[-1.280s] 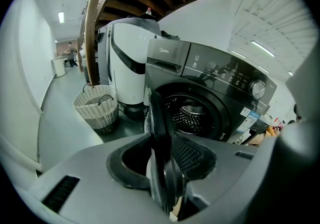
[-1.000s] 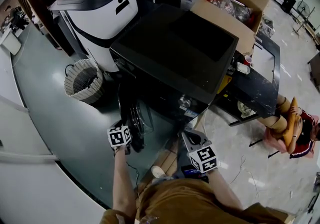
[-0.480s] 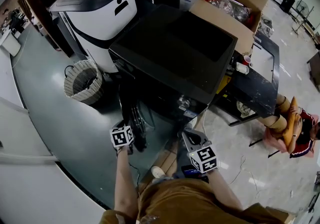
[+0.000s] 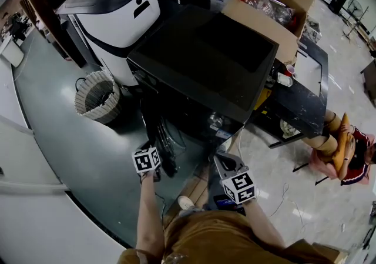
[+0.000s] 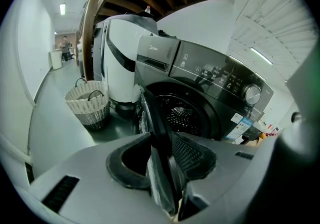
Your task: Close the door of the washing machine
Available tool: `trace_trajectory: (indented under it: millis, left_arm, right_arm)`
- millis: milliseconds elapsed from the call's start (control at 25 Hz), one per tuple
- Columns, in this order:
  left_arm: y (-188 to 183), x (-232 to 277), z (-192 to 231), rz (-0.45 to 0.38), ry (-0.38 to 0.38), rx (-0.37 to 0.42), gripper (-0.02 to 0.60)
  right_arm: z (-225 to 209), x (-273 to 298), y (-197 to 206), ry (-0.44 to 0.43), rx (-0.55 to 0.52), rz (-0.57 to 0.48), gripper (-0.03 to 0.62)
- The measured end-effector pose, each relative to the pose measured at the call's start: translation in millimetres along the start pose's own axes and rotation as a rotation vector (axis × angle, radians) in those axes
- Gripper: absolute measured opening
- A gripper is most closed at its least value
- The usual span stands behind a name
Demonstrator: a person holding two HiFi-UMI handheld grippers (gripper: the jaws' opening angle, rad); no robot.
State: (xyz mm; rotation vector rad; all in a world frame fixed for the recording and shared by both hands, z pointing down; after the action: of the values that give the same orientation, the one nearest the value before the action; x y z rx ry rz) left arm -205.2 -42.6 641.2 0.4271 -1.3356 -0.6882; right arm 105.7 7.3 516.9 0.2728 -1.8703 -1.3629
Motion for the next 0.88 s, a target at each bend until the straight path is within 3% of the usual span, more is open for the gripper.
trace_trajectory:
  millis: [880]
  left_arm:
    - [-8, 17, -34, 0.015, 0.066, -0.037, 0.163]
  right_arm:
    - [-14, -4, 3, 0.013, 0.077, -0.018, 0.011]
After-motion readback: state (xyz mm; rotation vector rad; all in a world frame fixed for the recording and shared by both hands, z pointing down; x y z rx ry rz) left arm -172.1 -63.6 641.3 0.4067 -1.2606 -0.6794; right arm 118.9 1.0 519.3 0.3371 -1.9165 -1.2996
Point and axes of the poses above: the fingertips, and each gripper's own axes: x forward along the fingers, z to its left, y out of its underside, the point moved 7 cm from there along -x, backward along the fingers, and after that the axes turned 3 degrees about -y, right-handed, at the moved point
